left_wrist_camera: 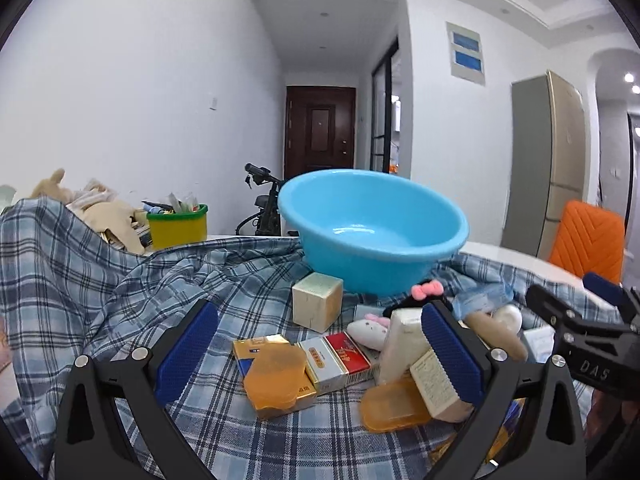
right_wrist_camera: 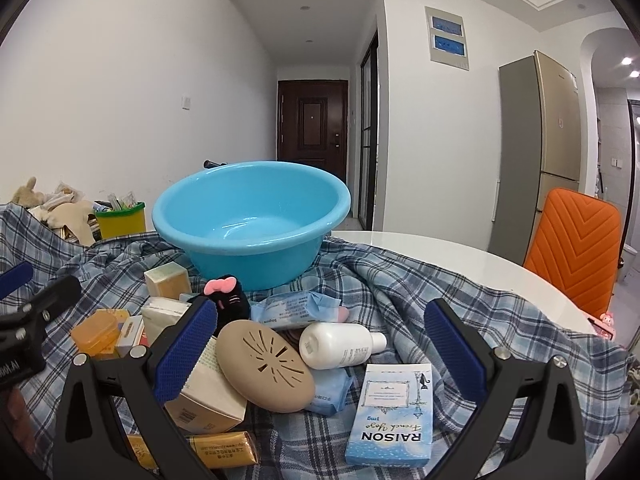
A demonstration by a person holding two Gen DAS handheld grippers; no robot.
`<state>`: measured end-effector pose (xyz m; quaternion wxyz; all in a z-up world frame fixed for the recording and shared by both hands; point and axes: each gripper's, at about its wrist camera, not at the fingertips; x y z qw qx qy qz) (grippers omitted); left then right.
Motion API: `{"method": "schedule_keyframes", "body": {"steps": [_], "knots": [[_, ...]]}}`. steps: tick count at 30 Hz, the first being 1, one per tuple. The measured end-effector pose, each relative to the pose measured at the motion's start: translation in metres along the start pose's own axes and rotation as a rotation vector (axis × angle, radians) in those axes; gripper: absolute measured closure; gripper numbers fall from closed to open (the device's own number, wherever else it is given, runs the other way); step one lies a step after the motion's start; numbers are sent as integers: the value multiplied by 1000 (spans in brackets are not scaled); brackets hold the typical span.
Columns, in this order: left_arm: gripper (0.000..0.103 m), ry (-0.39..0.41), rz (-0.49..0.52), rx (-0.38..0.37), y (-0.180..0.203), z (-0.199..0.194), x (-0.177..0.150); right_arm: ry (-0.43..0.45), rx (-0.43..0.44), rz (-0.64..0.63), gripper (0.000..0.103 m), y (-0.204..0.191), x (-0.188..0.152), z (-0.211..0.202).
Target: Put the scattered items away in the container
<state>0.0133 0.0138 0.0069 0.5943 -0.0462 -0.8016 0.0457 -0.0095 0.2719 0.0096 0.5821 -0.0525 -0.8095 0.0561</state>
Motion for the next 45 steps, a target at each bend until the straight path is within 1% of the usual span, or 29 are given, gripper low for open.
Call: {"method": "schedule_keyframes", "body": {"steps": [3,6,8,10,13,15,17,21,23,25,27,31,34,38,42,45], "knots": [[0,12,-15,27,-3,-4,4,12,-18,9,0,0,3,-6],[0,-31,5,3,-6,-4,12,44,-31,-14,0,-1,8,-13],[0,-38,14,2,-7,-7,17,61,-31,-32,0,-2,13,-20],[0,-62,30,-3,-8,-9,23,66,-29,-33,0,-1,18,-24],[0,-126,19,-26,-10,-10,30,66,15,-9,0,5,27,-32],[0,-162,3,-39,-13,-10,33,30,38,1,0,9,32,-35],[0,-192,9,-53,-12,-10,35,-32,31,0,0,11,35,-33],[0,-255,69,-33,-7,-6,38,-196,60,13,0,16,38,-21],[0,-288,95,-50,-3,-2,40,-247,82,24,0,18,37,-18],[0,-332,99,-84,1,3,39,-274,80,36,0,21,38,-15],[0,-375,92,-114,4,9,35,-305,59,36,0,23,37,-11],[0,-438,107,-98,10,16,25,-379,13,15,0,25,33,0],[0,-460,107,-114,13,18,17,-412,16,19,0,26,26,2],[0,-516,119,-146,19,20,7,-466,16,11,0,25,20,5],[0,-542,139,-144,23,19,-3,-503,39,5,0,26,9,4],[0,-558,137,-140,23,21,-8,-518,32,7,0,28,2,6]]}}
Point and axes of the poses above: each gripper's, at about its wrist camera, not at the fingertips, and z roughly the way its jaws point, y to its right, x to its top, and after that the axes turned 11 degrees about z, right-handed
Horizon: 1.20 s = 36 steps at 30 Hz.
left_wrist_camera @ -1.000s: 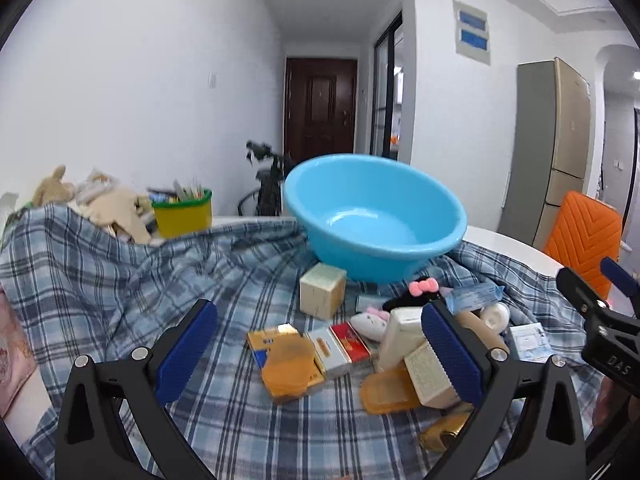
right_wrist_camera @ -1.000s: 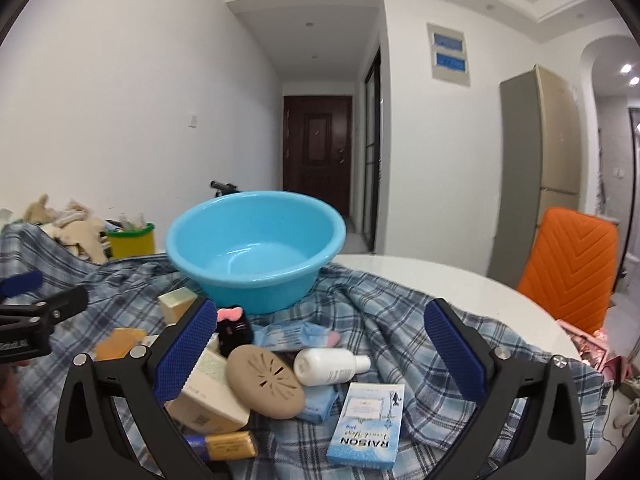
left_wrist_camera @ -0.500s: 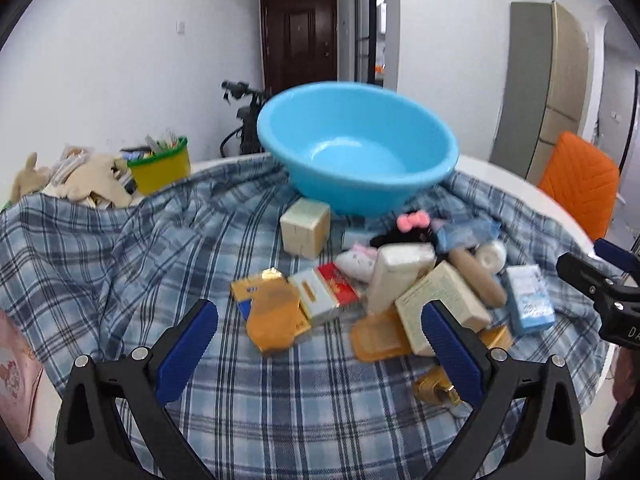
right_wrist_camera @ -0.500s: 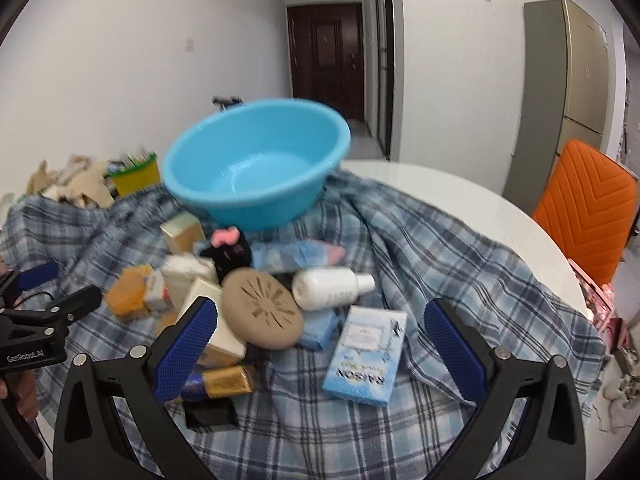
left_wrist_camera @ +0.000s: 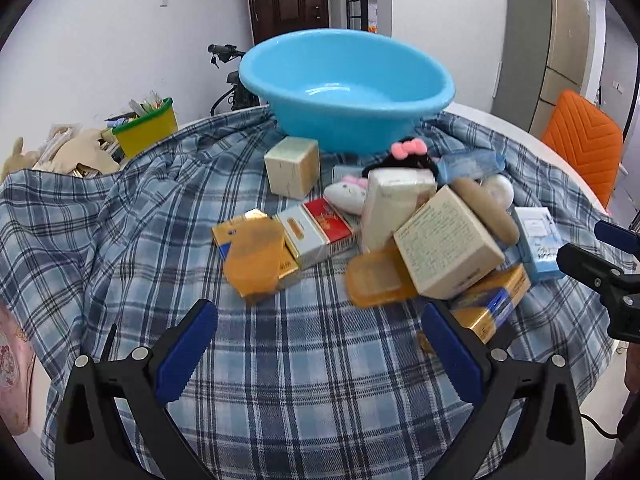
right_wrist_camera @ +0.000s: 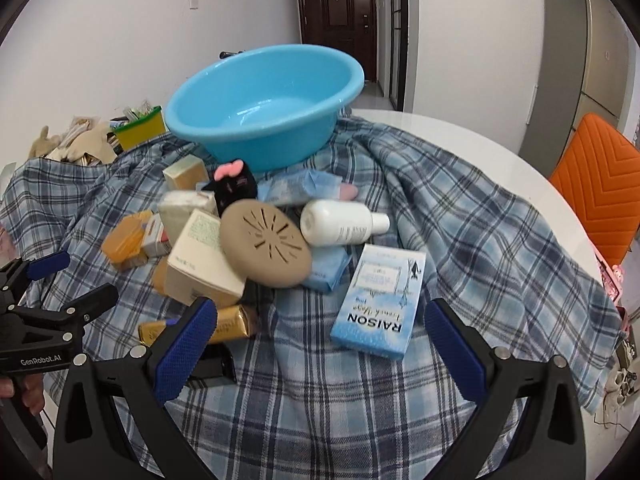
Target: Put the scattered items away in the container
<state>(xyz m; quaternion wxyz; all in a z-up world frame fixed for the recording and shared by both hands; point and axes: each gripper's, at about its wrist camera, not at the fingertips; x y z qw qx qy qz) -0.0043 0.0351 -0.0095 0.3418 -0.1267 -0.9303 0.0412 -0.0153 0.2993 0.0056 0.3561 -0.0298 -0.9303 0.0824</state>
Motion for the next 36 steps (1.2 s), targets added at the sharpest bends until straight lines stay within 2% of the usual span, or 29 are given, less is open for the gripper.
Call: {"method": "schedule_keyframes", "body": {"steps": [5,14,17,22,32,36], "knots": [[0,16,-29,-45,-3,-1,1,-10,-6,5,0,2,0,4],[0,22,8,-11,-3,-2,10,-1,-9,-21,0,-1,10,2],[0,46,19,8,-6,-9,20,16,-15,-41,0,-5,19,-2],[0,126,23,43,-12,-30,44,78,-1,-61,0,-16,41,-19],[0,262,59,140,-36,-78,99,256,22,-85,0,-36,99,-70],[0,293,33,126,-47,-92,110,293,23,-106,0,-44,112,-82]]}}
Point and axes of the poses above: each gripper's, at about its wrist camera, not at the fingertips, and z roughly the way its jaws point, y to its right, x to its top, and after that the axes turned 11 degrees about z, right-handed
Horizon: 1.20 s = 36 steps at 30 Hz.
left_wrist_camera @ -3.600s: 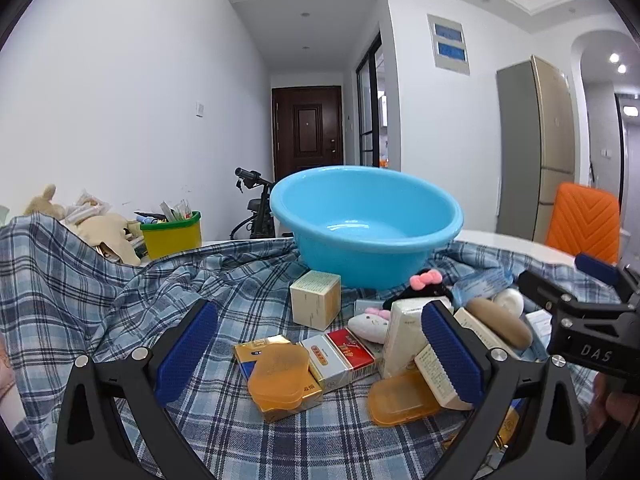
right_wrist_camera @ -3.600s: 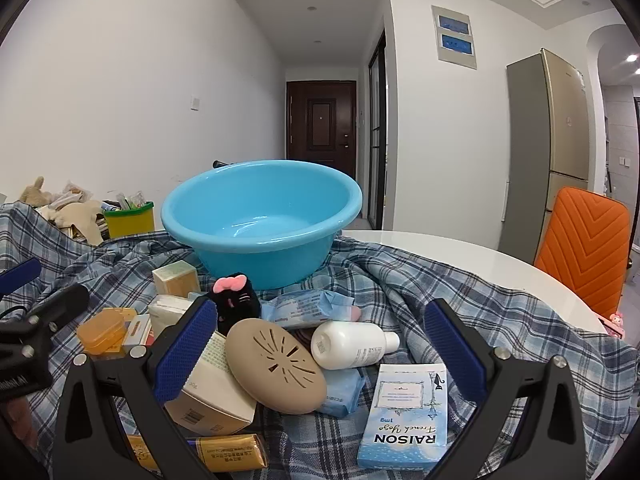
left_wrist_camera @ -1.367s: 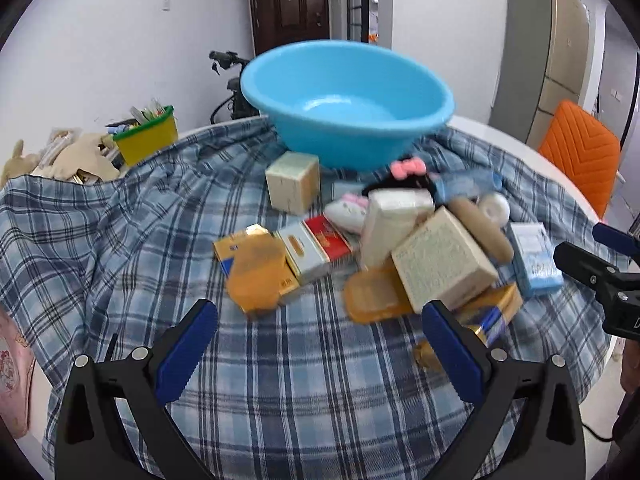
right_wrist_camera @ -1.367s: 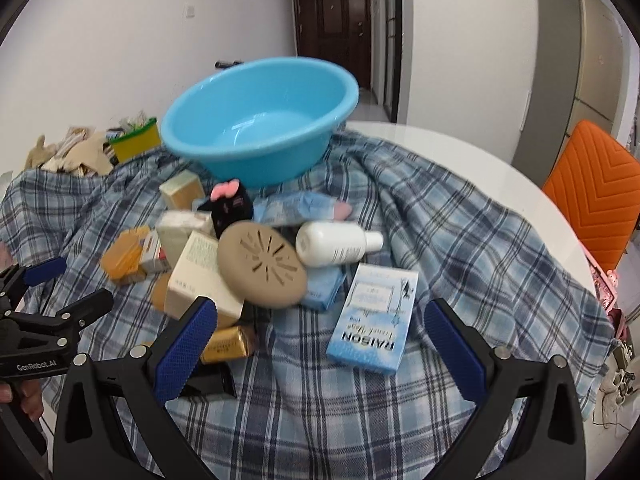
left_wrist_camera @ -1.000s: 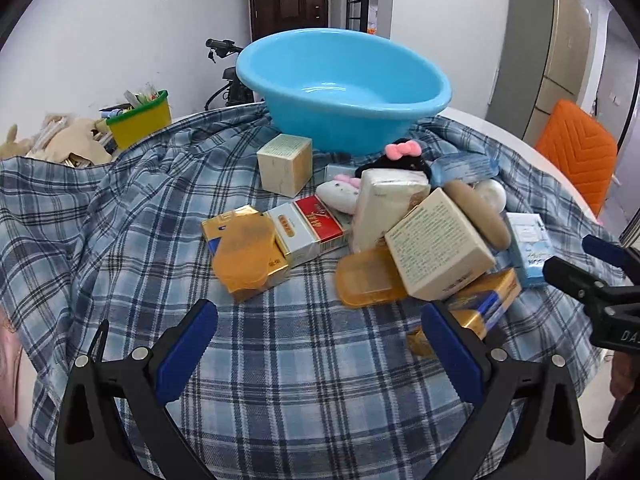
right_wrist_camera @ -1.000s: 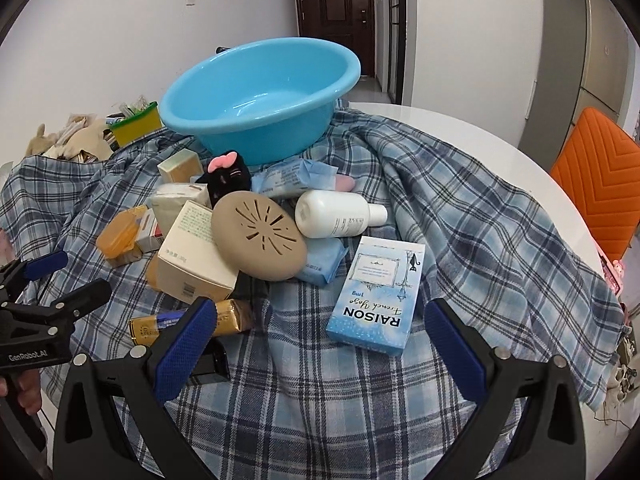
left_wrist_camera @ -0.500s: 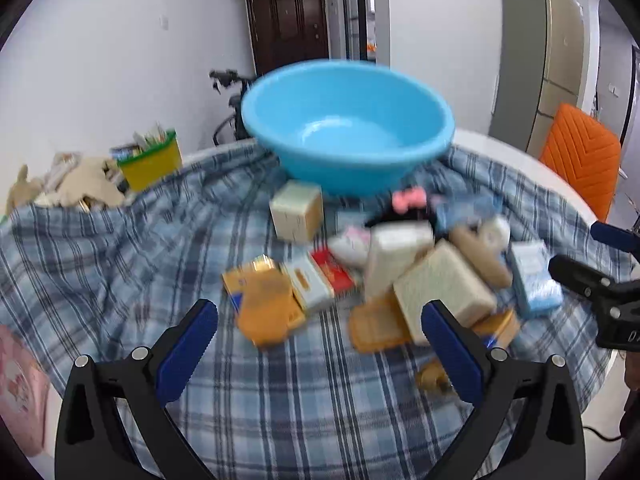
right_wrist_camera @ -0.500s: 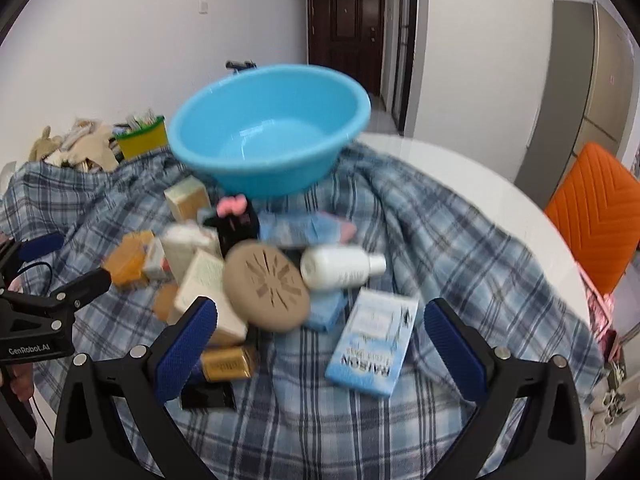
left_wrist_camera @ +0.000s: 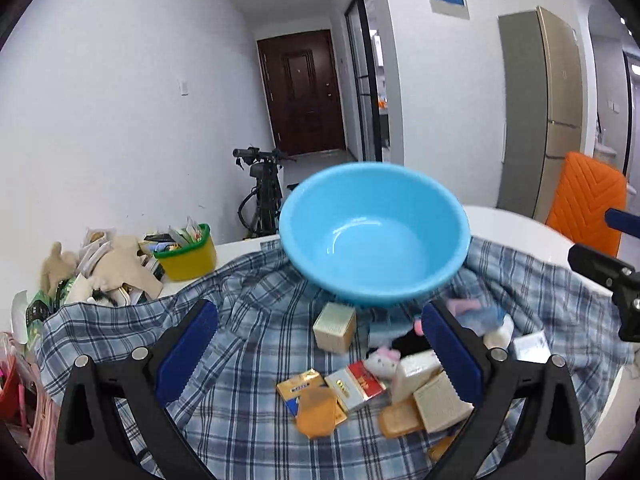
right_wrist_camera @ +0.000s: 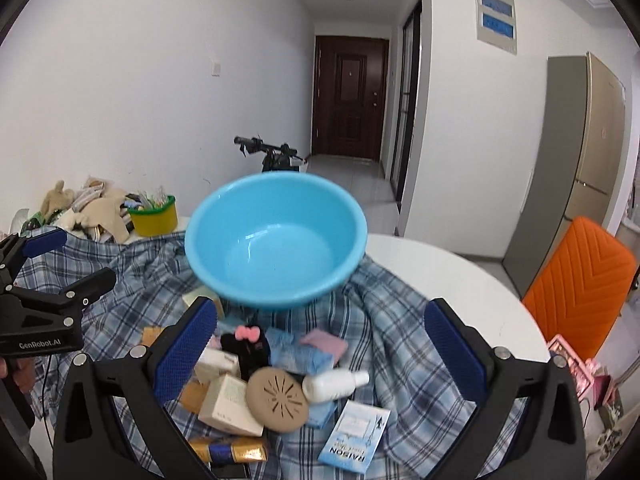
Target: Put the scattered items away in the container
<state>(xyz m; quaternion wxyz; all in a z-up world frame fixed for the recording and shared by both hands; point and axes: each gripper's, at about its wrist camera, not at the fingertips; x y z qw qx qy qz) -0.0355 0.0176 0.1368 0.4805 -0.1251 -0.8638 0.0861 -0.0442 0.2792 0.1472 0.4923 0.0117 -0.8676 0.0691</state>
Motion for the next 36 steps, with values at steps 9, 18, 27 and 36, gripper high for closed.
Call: {"method": "schedule_keyframes", "body": {"steps": [9,18,27,36], "knots": [[0,-12,-22,-26,1,6,-5,-17,1,-18,0,-7,-4,6],[0,-76,-14,-53,18,30,-24,-109,8,12,0,-1,-31,29],[0,-145,-6,-100,38,54,-48,-172,-3,42,0,12,-52,45],[0,-219,51,-190,77,76,-66,-223,-33,93,0,36,-69,58]]}}
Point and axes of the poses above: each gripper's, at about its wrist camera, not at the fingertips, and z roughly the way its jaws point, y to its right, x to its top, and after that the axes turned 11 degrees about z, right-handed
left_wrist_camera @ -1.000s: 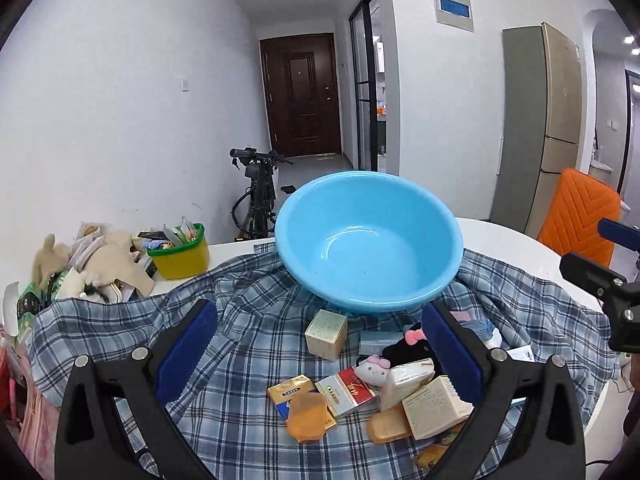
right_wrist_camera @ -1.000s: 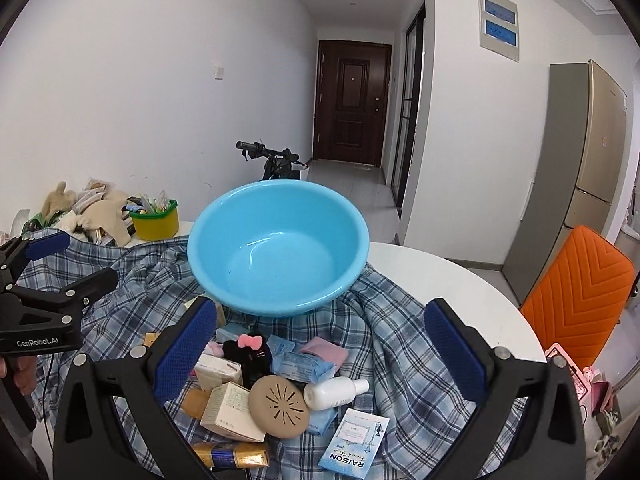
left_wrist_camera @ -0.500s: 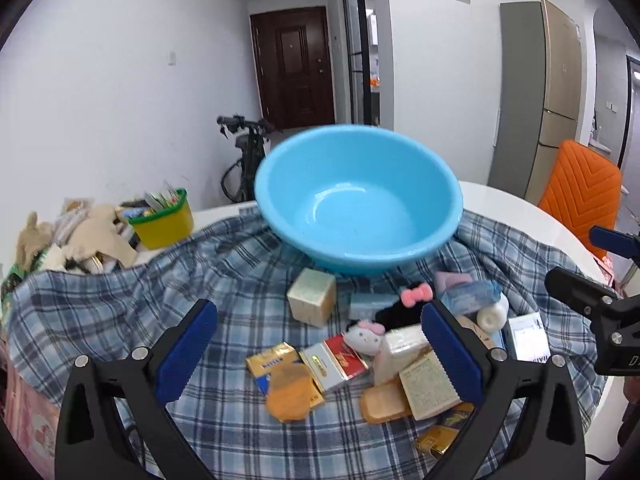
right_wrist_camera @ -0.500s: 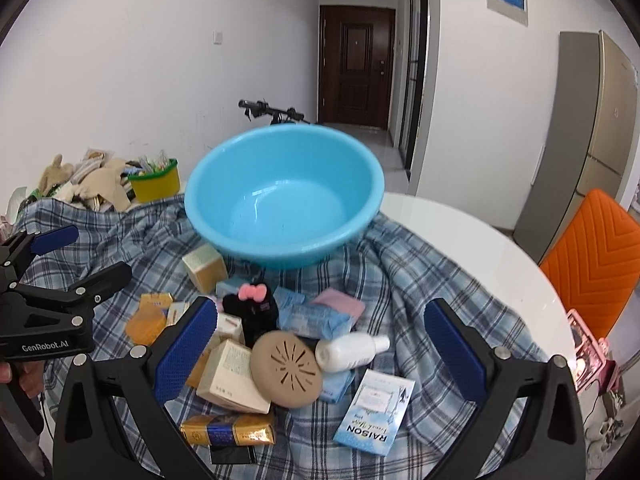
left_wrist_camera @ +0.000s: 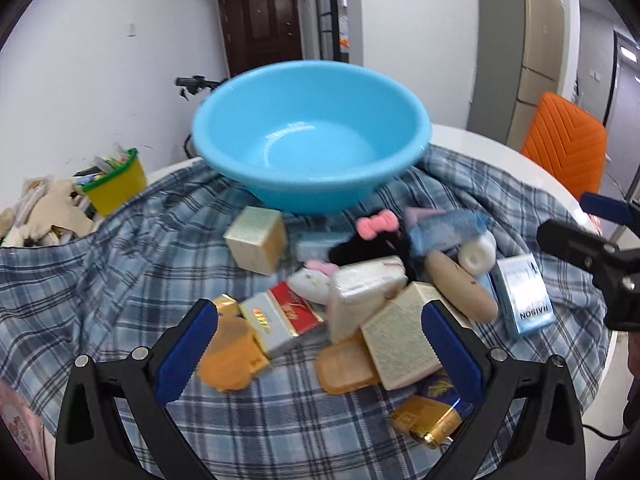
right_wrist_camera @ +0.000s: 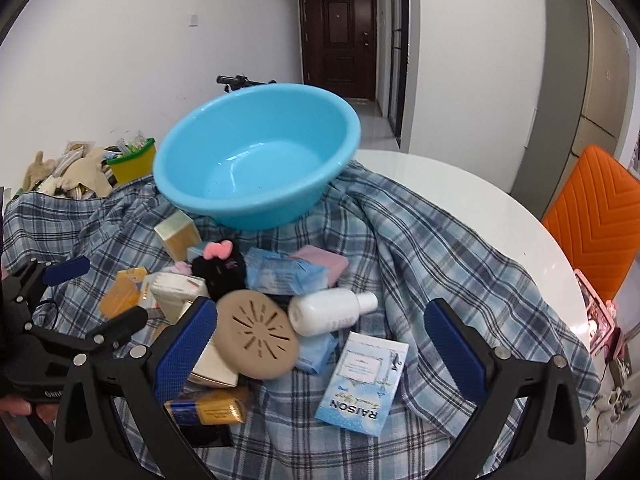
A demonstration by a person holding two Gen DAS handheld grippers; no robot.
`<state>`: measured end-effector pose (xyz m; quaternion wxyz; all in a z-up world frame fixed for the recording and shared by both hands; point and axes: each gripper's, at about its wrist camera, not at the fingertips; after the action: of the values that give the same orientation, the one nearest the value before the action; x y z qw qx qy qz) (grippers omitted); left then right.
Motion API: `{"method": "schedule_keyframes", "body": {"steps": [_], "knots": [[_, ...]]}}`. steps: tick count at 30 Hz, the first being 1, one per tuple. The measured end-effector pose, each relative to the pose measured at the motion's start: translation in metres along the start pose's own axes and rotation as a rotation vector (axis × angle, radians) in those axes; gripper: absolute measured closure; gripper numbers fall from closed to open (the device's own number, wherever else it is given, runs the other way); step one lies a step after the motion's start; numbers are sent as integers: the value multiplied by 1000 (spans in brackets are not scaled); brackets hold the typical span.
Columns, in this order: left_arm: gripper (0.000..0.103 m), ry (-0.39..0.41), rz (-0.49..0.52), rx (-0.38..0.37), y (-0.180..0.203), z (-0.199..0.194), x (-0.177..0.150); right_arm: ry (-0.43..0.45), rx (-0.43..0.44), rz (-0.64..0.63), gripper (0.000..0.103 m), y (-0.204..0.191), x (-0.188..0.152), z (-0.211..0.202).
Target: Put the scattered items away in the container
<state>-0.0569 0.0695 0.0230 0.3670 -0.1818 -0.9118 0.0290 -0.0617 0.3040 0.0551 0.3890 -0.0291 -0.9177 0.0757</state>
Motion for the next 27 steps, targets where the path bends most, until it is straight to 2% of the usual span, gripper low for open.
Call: {"method": "schedule_keyframes", "body": {"steps": [8,14,20,27], "knots": [[0,-8,27,-44,21,10,6,-6,-33,53,0,26,-4,1],[0,-21,28,-45,24,12,4,-24,-40,89,0,38,-9,5],[0,-21,3,27,7,-13,-18,-27,-14,99,0,35,-9,11],[0,-26,-42,30,2,-46,-44,-24,33,54,0,14,-17,9]]}}
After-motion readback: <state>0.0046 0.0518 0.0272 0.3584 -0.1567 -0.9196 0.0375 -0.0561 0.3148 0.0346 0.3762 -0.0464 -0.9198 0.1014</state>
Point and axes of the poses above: each gripper's, at about its wrist camera, not at the fingertips, and z roughly the way its jaws point, y to its right, x to its top, and after that the axes turned 11 degrees about z, right-handed
